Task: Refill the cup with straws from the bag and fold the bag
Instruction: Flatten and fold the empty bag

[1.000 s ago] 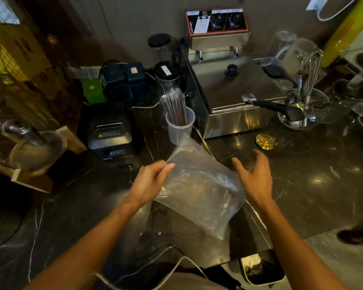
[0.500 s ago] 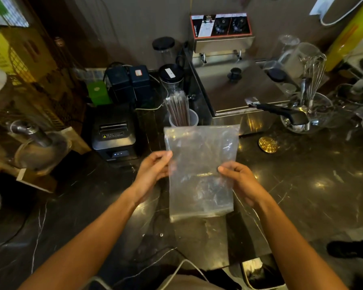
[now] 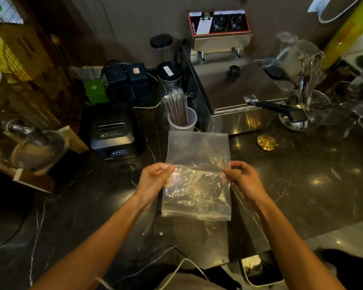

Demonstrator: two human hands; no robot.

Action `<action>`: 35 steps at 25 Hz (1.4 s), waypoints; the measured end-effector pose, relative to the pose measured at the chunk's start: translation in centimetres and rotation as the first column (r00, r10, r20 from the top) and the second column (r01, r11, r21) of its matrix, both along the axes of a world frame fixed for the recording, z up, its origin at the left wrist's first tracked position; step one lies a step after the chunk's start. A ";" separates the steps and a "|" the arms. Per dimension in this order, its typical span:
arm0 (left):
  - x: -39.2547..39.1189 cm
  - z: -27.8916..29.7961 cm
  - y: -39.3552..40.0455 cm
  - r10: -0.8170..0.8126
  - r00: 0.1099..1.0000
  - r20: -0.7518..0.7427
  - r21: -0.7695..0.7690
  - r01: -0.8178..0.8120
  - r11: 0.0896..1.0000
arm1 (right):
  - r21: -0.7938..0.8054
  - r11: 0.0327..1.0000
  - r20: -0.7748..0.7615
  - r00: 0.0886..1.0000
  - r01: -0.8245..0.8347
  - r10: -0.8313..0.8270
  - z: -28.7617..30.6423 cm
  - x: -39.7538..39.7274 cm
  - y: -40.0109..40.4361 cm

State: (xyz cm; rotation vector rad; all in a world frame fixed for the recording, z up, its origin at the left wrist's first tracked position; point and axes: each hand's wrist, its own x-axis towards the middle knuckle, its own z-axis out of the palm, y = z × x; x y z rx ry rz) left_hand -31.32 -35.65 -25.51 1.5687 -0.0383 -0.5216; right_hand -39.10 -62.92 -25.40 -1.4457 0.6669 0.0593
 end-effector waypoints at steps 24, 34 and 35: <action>2.7 1.7 1.3 -0.151 0.948 0.279 0.288 0.068 0.955 | -0.323 0.899 0.033 0.946 -0.295 0.322 4.0 0.7 -2.1; 2.8 2.9 -1.5 -0.149 0.944 0.294 0.092 0.127 0.988 | -0.419 0.690 -0.143 0.793 -0.590 0.592 3.1 1.4 0.3; 2.7 2.9 -1.8 -0.150 0.946 0.289 0.086 0.131 0.988 | -0.405 0.690 -0.140 0.786 -0.601 0.603 2.7 1.5 0.7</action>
